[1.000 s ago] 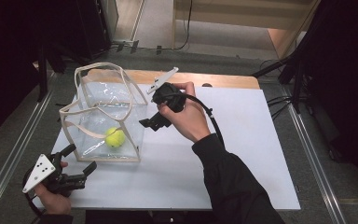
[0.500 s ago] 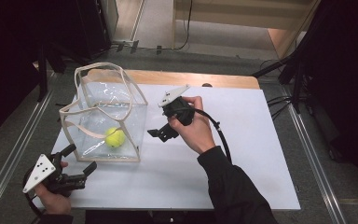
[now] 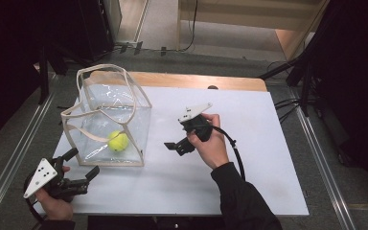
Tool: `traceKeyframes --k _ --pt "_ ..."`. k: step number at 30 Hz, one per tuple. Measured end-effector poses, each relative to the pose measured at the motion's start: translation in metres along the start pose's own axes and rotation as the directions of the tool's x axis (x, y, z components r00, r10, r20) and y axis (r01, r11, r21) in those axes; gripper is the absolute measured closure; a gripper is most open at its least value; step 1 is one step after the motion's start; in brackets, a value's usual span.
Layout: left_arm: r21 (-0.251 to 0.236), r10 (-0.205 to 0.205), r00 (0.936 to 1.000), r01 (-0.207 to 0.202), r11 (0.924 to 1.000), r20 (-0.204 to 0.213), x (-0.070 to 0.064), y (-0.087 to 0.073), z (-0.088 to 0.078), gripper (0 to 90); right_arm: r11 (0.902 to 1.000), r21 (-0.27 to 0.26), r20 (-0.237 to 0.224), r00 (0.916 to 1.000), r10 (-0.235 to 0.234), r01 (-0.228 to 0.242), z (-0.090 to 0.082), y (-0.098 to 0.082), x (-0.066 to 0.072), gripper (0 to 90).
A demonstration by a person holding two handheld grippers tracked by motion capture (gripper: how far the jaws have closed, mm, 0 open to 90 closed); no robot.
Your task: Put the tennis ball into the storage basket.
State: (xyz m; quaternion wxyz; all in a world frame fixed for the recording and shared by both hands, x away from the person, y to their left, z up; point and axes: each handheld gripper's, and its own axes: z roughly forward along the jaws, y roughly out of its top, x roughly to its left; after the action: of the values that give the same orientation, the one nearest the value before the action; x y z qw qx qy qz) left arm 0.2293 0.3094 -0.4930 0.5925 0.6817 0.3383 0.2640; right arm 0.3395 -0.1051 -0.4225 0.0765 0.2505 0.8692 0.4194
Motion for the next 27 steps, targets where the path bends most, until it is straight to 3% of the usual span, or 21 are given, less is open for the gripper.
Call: traceKeyframes --k 13,27 --pt "0.0 -0.001 1.0 0.001 1.0 -0.001 0.0 0.0 0.0 1.3 0.9924 -0.101 0.064 0.995 0.077 -0.07 -0.013 -0.052 -0.012 0.0" --pt "-0.001 0.0 1.0 0.0 1.0 -0.001 0.0 0.0 0.0 1.3 0.9805 -0.153 0.118 0.9829 0.141 -0.123 -0.032 -0.094 -0.019 0.0"
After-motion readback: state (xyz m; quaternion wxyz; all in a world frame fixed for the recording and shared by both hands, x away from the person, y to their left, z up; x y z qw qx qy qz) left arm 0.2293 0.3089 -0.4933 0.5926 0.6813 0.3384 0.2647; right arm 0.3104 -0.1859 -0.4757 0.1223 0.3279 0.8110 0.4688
